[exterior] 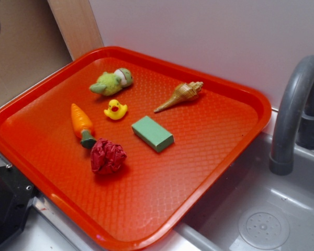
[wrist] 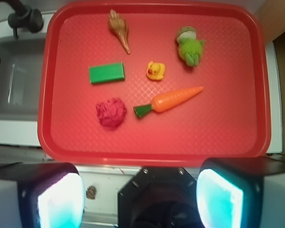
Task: Grab the shell.
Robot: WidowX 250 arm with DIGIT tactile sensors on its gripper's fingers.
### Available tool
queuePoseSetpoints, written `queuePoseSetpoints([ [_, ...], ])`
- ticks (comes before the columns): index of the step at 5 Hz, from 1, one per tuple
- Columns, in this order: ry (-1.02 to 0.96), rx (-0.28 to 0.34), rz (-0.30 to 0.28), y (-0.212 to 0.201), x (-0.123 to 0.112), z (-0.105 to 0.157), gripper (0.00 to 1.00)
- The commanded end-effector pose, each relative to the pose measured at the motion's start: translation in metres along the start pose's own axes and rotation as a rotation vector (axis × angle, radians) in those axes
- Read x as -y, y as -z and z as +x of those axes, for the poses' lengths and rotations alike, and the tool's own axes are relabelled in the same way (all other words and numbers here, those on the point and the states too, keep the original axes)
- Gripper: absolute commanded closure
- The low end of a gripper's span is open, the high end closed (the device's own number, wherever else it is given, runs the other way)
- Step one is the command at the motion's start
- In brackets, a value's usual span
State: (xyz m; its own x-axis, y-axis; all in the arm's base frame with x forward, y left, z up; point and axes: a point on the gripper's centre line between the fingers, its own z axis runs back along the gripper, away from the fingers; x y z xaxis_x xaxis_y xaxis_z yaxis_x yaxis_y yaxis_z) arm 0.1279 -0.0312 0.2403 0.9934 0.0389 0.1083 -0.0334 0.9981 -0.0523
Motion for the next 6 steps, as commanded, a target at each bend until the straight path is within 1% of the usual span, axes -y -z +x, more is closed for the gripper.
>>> queuePoseSetpoints([
  [1,0.047,0.054,-0.022,-0.005,0.024,0.031,0.00],
  [2,0.087,0.116,0.019,-0.001,0.024,0.048,0.00],
  [3,0.126,0.195,0.058,0.013,0.027,0.075,0.00],
  [4,0.128,0.185,0.012,0.034,0.034,0.104,0.00],
  [5,0.121,0.174,0.008,0.055,0.037,0.121,0.00],
  [6,0.100,0.176,0.056,0.086,0.039,0.142,0.00],
])
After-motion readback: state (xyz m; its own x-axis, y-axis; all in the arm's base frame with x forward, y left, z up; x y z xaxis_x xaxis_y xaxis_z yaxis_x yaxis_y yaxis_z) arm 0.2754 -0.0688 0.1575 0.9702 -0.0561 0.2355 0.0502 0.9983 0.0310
